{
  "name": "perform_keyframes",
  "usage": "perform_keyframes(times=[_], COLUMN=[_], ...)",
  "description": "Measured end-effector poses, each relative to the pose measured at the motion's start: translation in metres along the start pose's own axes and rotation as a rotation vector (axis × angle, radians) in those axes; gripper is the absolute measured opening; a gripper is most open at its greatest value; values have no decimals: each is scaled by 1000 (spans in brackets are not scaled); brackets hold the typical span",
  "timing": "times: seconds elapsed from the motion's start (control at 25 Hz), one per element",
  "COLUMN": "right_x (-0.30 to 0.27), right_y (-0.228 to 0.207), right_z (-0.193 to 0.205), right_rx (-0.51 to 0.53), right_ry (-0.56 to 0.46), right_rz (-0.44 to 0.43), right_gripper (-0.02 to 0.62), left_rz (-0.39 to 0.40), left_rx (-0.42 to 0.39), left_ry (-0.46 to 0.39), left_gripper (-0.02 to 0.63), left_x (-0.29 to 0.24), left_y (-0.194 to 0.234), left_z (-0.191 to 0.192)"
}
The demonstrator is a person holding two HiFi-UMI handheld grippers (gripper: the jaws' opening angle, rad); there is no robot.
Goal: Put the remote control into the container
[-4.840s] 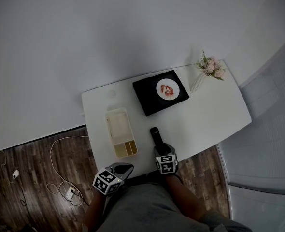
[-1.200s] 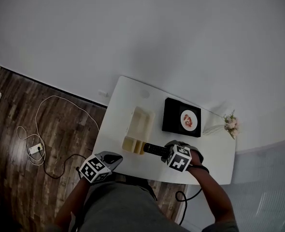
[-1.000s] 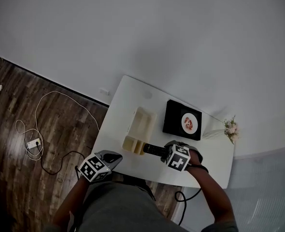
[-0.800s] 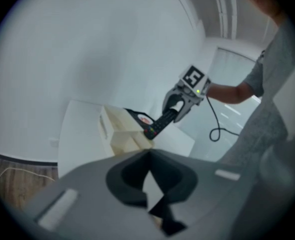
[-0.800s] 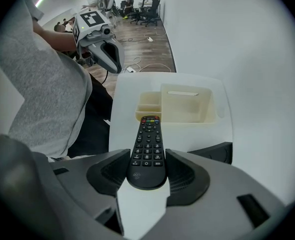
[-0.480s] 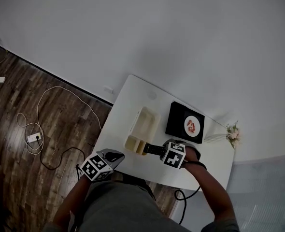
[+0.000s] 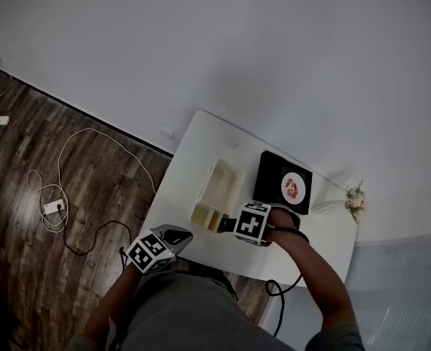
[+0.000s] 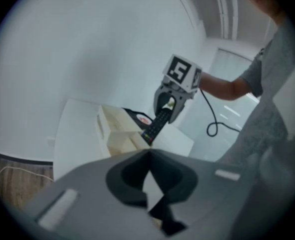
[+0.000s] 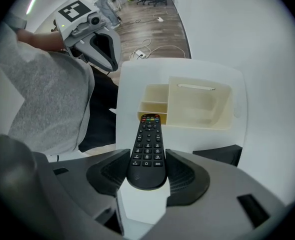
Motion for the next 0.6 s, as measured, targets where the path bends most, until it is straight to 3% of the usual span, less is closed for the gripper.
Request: perform_keyframes(times=[0.28, 0.6], right_x=[-5, -16], right_y=[-1, -1], right_z=[-17, -30], right_rx=[-1, -31], right_ry=[154, 200], right_rz=[-51, -89], right_gripper=[230, 230], left_rz=[-6, 14], left_rx=[-18, -32], left_ry=[-7, 0], left_gripper=[0, 0], left_x=[-2, -4], left_y=[5, 5], left_z=[-5, -11])
Point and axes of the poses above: the fingertips, and each gripper's own axes: x backward along the fingers, y to its left, z out of its underside, the point moved 3 cm from there along x, backward along the fingers, and after that the axes turned 11 degrees about -x, right-handed, at the moved point
